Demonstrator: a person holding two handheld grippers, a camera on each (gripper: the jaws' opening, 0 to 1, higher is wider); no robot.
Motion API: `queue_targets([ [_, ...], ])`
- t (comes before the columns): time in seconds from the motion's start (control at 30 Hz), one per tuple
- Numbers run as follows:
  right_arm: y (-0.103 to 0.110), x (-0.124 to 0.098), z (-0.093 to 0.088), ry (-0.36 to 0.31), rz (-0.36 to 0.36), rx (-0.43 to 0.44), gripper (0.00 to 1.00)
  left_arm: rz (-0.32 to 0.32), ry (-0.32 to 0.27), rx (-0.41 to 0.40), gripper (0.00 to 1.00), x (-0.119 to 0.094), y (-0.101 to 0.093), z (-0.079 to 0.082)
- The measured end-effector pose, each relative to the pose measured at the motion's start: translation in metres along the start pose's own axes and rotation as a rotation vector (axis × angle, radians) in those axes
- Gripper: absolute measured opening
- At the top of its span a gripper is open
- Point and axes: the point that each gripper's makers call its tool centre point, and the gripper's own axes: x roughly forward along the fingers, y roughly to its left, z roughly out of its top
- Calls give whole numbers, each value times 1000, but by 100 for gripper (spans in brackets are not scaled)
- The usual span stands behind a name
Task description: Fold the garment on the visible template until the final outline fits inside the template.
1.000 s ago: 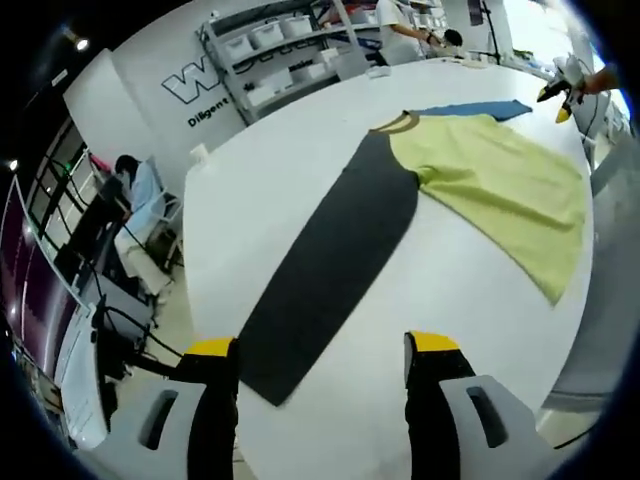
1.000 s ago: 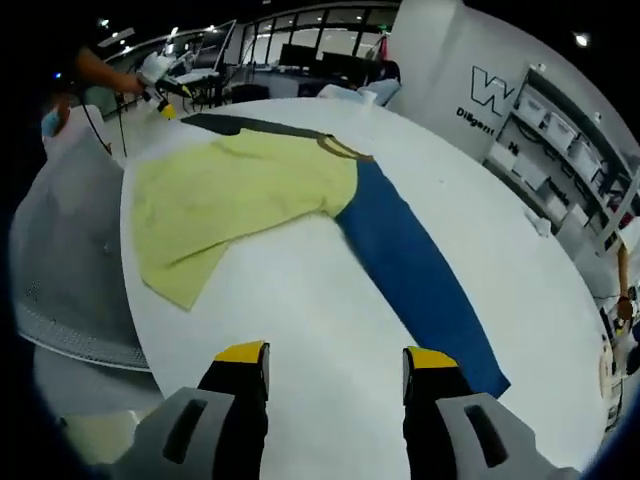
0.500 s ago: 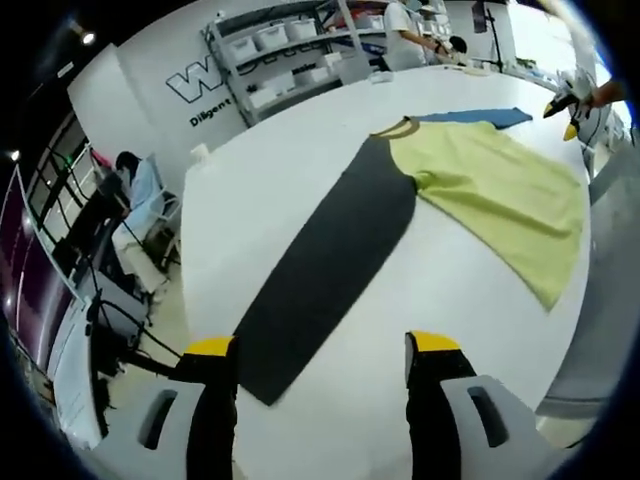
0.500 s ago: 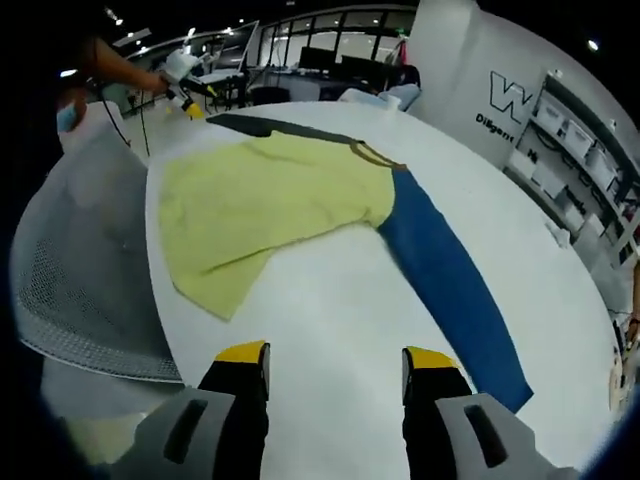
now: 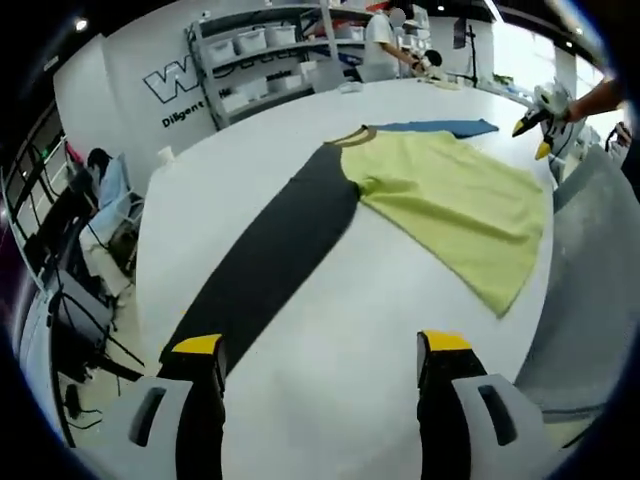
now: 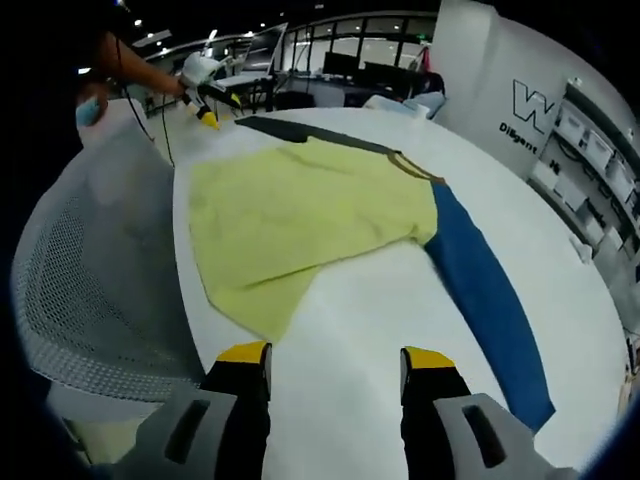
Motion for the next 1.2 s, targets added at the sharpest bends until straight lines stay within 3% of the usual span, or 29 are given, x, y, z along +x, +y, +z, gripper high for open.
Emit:
queue_targets([
  [0.57,23,10,1,21,44,-58,43,-113,-18,61,74,9,-49,6],
  [0.93,36,20,0,33,83,-49,37,-177,-3,82,68,12,-77,5],
  [1.2,40,26,5,38,97,-57,32,-272,-11,130,57,12,-108,7],
])
